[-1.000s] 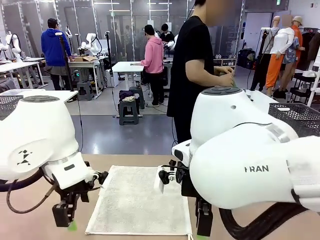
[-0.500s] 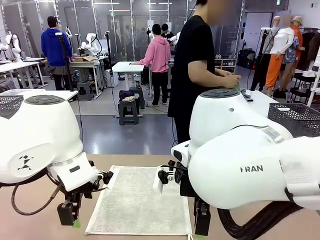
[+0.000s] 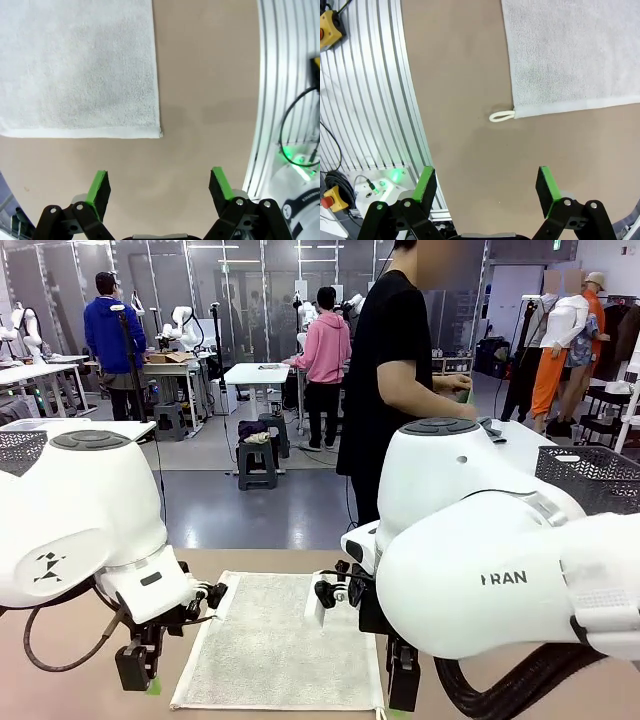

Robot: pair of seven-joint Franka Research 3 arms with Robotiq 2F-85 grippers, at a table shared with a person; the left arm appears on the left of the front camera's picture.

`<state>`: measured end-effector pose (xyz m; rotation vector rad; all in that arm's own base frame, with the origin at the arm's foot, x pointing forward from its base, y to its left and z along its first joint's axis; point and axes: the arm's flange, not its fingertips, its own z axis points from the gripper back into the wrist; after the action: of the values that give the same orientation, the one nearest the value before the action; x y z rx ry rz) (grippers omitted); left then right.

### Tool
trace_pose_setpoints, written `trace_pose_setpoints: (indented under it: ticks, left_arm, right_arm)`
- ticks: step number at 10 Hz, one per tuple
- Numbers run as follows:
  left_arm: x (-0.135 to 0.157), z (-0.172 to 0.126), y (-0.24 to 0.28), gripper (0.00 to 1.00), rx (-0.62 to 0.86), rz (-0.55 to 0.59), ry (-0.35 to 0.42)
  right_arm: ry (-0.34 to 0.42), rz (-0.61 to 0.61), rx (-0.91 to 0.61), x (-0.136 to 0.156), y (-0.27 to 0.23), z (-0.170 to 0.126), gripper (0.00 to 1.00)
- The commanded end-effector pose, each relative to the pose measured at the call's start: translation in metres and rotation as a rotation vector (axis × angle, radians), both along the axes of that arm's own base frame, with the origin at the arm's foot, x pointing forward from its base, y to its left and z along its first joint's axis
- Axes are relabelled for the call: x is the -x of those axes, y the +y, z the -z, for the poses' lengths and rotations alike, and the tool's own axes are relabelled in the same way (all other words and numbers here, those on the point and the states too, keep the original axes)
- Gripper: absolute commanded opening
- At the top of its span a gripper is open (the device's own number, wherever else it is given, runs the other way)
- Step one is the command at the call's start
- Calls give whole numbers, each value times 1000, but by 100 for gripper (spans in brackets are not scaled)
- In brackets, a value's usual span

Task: Fold the towels and place them in the basket.
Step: When a person lays out a Towel with hook on the table, fold it in half twice.

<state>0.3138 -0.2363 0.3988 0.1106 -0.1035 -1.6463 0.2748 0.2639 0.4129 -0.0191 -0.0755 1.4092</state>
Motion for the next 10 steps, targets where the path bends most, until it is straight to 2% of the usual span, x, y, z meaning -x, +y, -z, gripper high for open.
trace_pose_setpoints:
  ticks: [1,5,7,10]
  left_arm:
    - [15,11,5,100,-62,-59,-52]
    - [22,26,37,100,-11,-117,-48]
    - [23,37,49,100,44,-97,-16]
    - [25,52,54,100,38,-80,-3]
  right_arm:
    - [-19,-11,-15,9,-4,12,100]
    - [-6,-27,-43,12,-12,40,100]
    - [22,-40,-58,12,-17,56,100]
    - [15,-46,-70,14,-18,65,100]
